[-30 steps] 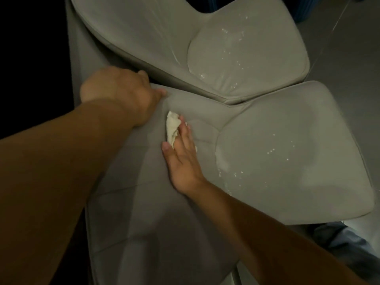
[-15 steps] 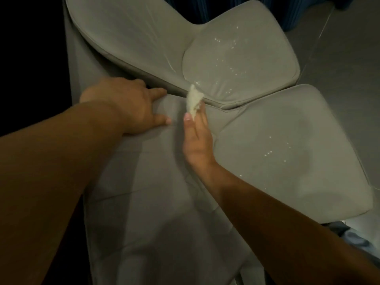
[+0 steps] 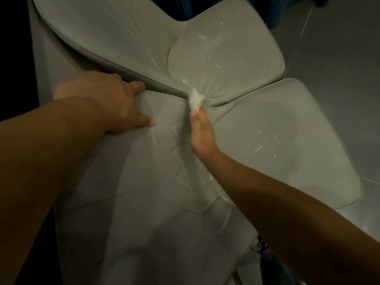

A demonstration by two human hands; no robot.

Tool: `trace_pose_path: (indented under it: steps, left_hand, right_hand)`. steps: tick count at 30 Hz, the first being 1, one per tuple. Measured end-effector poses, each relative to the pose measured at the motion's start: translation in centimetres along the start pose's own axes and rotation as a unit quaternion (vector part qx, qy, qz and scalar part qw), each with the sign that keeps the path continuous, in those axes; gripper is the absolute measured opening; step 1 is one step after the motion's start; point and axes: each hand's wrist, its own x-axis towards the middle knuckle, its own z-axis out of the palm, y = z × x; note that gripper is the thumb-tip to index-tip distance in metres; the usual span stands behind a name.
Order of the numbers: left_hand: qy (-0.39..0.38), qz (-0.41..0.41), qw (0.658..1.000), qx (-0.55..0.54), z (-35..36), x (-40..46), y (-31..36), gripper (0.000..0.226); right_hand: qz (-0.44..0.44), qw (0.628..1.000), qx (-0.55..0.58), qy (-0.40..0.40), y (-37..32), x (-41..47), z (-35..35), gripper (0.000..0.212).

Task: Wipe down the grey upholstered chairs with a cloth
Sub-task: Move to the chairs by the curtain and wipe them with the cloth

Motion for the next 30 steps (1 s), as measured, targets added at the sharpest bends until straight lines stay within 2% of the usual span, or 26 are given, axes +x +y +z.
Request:
trace_pose_path:
  steps: [2,4,8,10,12,14,17,21,23,26,28,30]
  left_hand:
    - [0.001,0.006,1.0,0.02,0.0,0.0,0.2,0.103]
    - [0.023,0.016,0.999,0.041,-0.1,-0.3,0.4,0.103]
    - [0.03,0.076,0.99,0.117,0.7,-1.5,3.4,0.103]
    - [0.025,0.087,0.986,0.138,1.5,-1.7,4.2,0.098]
    - [0.028,0.086,0.986,0.14,1.4,-1.7,4.2,0.095]
    - [0.015,0.072,0.985,0.158,1.0,-1.6,4.6,0.095]
    - [0.004,0.048,0.986,0.16,0.8,-2.0,6.4,0.091]
    - [0.036,-0.014,0.985,0.171,1.6,-2.1,8.7,0.083]
    - [0.05,-0.043,0.986,0.156,1.3,-1.0,10.1,0.085]
    - [0.063,-0.05,0.986,0.144,1.6,0.5,12.2,0.088]
    - [0.08,-0.033,0.983,0.163,2.6,1.3,12.7,0.088]
    - [0.1,-0.03,0.978,0.181,3.2,2.0,12.6,0.085]
  right_hand:
    - [-0.118,0.992,-0.039,-0.033,-1.4,-2.1,1.9,0.051]
    - [-0.152,0.981,-0.091,-0.075,-1.6,-3.3,3.2,0.052]
    - [-0.052,0.993,-0.077,-0.072,0.3,-3.1,2.8,0.057]
    - [0.026,0.992,-0.071,-0.102,1.9,-3.1,1.8,0.058]
    - [0.118,0.971,-0.124,-0.167,4.0,-4.5,0.3,0.057]
    - [0.174,0.943,-0.177,-0.223,6.1,-7.6,-1.6,0.054]
    - [0.186,0.931,-0.198,-0.244,7.5,-12.6,-4.6,0.051]
    - [0.189,0.921,-0.203,-0.275,7.5,-15.9,-8.7,0.045]
    - [0.245,0.919,-0.17,-0.258,7.4,-16.3,-10.7,0.043]
    - [0.321,0.927,-0.029,-0.193,7.3,-14.8,-13.3,0.031]
    - [0.297,0.943,0.047,-0.141,6.9,-12.5,-14.5,0.033]
    - [0.222,0.97,-0.008,-0.102,6.4,-9.9,-15.0,0.044]
